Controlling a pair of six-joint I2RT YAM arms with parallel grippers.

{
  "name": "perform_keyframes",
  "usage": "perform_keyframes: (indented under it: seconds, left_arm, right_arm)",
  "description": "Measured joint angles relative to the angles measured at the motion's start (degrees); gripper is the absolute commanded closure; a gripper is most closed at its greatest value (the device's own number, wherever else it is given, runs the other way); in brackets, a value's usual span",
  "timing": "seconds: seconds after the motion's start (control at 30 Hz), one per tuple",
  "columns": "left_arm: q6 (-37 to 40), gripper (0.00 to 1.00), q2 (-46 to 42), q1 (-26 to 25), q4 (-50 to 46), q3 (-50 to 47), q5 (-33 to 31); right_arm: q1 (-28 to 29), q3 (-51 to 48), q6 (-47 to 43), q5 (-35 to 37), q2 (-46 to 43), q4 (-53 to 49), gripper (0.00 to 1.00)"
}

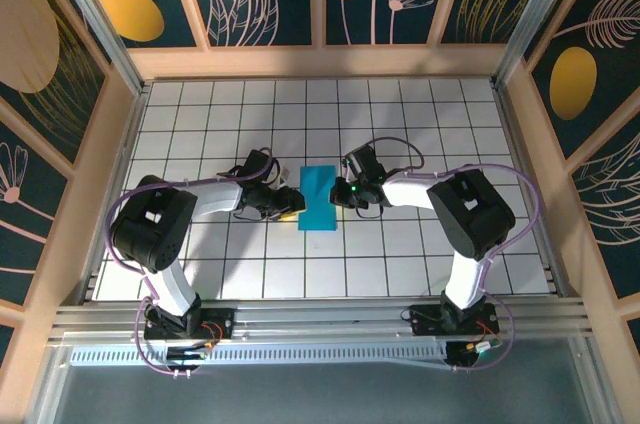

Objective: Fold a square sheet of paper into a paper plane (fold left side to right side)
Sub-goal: Third fold the triangle at the center of the table.

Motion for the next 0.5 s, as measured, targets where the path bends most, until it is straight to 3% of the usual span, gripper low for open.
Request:
perform_keyframes:
  seconds: [0.5]
  left_arm:
    - [0.02, 0.68, 1.05, -0.63, -0.11, 0.94, 0.17]
  right_arm:
    - [0.0, -0.04, 0.0, 0.04, -0.07, 0.02, 1.0]
